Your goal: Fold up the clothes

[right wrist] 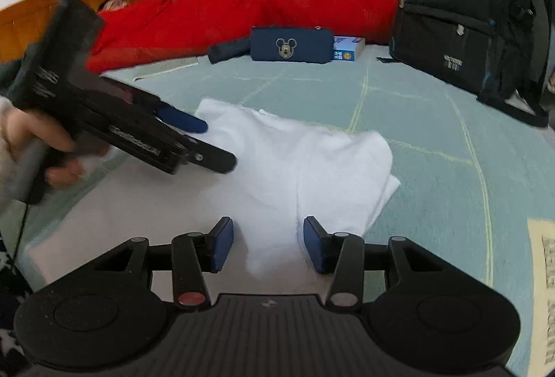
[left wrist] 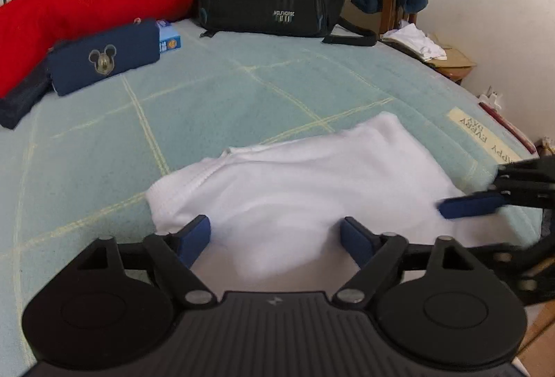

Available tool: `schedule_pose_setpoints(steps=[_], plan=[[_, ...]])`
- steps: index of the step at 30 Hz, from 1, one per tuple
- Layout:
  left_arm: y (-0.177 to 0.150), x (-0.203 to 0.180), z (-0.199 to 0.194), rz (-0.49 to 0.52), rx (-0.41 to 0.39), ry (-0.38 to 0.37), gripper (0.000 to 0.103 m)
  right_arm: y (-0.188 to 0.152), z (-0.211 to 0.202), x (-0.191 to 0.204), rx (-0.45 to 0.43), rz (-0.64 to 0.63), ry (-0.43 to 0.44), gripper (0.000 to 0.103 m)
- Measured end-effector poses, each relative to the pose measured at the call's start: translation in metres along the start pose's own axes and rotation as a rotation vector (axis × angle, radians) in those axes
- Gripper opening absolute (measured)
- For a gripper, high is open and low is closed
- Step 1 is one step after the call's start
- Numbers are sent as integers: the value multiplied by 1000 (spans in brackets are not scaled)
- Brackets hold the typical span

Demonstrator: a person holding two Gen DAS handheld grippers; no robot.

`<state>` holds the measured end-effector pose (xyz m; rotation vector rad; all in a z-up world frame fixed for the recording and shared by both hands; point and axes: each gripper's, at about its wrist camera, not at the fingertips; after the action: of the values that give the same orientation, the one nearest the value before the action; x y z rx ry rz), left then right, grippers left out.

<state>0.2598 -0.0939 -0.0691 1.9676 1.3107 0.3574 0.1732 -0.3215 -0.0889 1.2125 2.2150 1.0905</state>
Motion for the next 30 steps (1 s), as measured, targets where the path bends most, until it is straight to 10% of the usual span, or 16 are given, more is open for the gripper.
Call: schedule_pose_setpoints(steps=[4,10,13,30], plan=[[5,-13,-36,26,-47,34,78,-1,-13,-4,-23,26,12,52],[-34,-39,-79,22,-24,-147,82,-5,-12,-8,-14,46,-17,59],[-67,-47,-66,22,73,-101,82,-5,-13,-11,-24,74,-24,60],[-95,-59,-114,-164,82,30,91,-17,-55,17,-30,123,-84,71]])
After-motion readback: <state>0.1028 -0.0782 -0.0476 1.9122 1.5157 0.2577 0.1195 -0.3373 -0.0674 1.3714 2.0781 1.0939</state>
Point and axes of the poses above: each gripper's, at about its wrist camera, not at the fingertips, and z roughly the way its jaws point, x to its left, y to its top, and after that the axes turned 6 degrees about -z, right-handed
